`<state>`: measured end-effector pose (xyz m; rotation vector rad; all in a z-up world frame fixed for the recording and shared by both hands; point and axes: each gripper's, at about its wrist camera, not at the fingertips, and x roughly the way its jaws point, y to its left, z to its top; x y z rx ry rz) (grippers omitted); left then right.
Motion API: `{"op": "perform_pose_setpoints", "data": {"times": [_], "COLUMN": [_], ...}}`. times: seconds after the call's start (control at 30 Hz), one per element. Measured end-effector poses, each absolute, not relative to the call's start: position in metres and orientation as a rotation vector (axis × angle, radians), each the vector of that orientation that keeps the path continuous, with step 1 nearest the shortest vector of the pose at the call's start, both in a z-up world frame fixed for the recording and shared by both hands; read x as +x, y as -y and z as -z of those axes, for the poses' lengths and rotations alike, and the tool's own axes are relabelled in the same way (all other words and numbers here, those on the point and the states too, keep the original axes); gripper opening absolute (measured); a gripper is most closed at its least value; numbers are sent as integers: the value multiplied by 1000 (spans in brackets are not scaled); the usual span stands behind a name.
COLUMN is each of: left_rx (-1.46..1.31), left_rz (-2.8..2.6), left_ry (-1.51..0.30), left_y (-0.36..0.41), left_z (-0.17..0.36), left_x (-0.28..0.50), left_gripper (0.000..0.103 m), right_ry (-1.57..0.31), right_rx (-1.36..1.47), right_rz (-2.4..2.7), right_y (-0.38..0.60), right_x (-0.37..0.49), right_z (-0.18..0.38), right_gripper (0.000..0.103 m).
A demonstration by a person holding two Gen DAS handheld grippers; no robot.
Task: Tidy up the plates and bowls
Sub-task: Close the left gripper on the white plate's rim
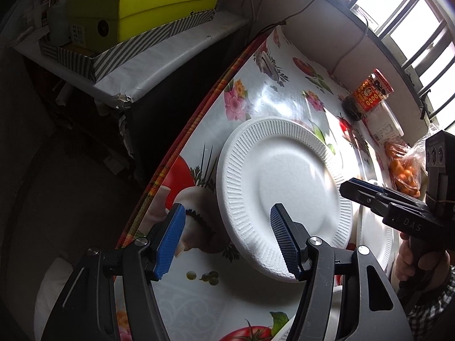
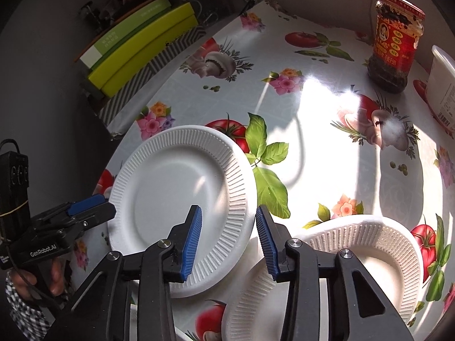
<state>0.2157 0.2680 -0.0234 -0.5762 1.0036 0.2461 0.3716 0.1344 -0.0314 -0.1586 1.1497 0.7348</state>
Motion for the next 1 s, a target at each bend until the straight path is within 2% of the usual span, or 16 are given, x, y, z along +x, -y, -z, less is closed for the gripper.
{"op": "perform_pose_setpoints", "data": {"times": [0.77, 0.8, 0.87, 1.0], "left_rx": [-408, -409, -405, -382], "left_rz": [-311, -313, -317, -325], "left_ry": [-993, -994, -999, -1005], "left_y": [-249, -249, -249, -246], "left_z": [25, 25, 25, 27], "left_x": [220, 220, 220, 221], "left_gripper": [63, 62, 50, 42], "right_ry": [-1071, -1067, -1056, -1042], "right_rx": [-251, -254, -267, -290], "right_rz": [-699, -698, -699, -703], "right_y": [-143, -143, -144, -146], "right_x": [359, 359, 358, 354], "right_z": [35, 35, 34, 33], "right_gripper": [36, 36, 36, 35]}}
